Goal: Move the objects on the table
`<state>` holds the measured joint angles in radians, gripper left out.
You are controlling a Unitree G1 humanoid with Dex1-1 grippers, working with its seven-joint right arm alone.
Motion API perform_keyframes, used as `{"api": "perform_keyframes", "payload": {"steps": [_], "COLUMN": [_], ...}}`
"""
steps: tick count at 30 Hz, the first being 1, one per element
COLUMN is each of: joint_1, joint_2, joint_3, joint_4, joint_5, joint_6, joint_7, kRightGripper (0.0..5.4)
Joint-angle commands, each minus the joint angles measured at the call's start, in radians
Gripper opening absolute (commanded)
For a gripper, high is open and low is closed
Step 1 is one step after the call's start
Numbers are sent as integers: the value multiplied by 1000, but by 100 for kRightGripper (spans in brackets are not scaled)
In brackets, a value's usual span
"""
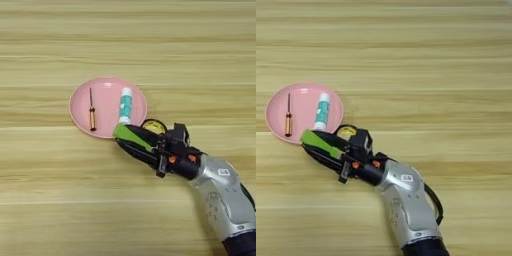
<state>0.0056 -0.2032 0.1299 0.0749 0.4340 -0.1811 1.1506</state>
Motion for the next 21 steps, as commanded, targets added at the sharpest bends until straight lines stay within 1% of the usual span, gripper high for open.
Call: {"api": "perform_keyframes", "payload": {"steps": [1, 21], "joint_1": [-29, -18], "joint_2": [-25, -58], "joint_3": [13, 53], "joint_4": [-46, -41], "joint_5": [-3, -27], "joint_6": [6, 20], "joint_7": [2, 38], "kRightGripper": [140, 140]}}
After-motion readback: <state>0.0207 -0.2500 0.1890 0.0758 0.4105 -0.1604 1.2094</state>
